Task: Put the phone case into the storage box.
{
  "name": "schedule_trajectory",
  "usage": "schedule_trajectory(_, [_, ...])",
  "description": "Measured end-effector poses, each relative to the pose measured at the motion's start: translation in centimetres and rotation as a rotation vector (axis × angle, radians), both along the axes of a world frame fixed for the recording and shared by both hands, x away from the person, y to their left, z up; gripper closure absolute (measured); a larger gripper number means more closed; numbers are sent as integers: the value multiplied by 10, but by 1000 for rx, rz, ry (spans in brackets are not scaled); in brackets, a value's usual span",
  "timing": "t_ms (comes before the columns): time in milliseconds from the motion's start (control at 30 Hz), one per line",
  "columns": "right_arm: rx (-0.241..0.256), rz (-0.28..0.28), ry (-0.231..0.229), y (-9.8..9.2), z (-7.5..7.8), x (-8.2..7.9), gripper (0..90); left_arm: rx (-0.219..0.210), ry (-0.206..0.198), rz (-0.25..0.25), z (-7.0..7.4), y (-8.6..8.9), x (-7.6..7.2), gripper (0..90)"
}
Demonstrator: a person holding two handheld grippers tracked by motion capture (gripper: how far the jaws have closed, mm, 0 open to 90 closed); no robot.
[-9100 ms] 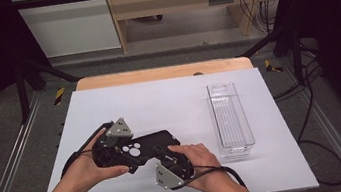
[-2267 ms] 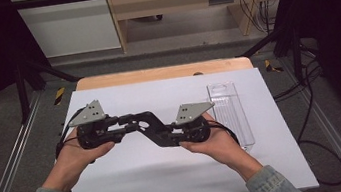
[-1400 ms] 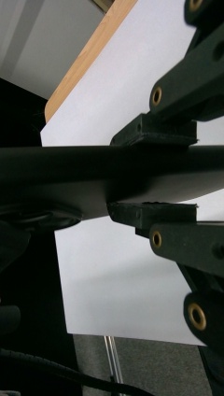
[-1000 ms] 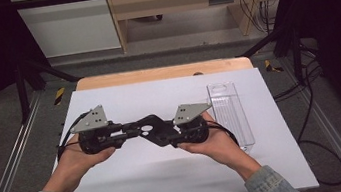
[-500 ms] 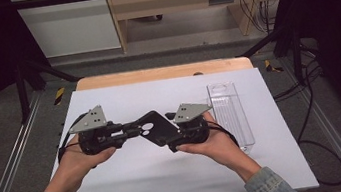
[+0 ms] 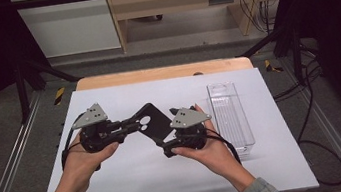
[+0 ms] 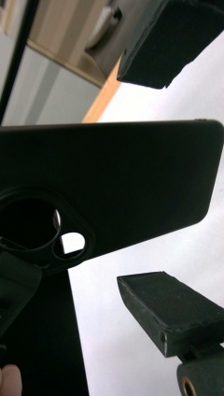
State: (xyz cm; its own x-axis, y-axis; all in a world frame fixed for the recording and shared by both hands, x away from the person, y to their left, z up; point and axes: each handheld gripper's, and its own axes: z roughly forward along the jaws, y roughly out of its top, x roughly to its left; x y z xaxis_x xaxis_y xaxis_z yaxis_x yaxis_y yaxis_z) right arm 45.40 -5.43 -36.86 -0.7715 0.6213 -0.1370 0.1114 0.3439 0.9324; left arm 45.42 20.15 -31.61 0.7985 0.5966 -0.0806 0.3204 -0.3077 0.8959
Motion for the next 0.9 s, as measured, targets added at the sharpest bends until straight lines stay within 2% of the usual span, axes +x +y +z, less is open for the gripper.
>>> schedule_trajectory(133, [21, -33, -15, 3, -4, -3, 38, -18, 34, 50, 0, -2, -1, 774])
schedule_trajectory(367, [21, -47, -39, 8, -7, -6, 40, -2, 45, 82, -2, -10, -3, 774])
schedule_trajectory(900, [7, -66, -66, 18, -11, -4, 39, -12, 72, 68, -4, -26, -7, 772])
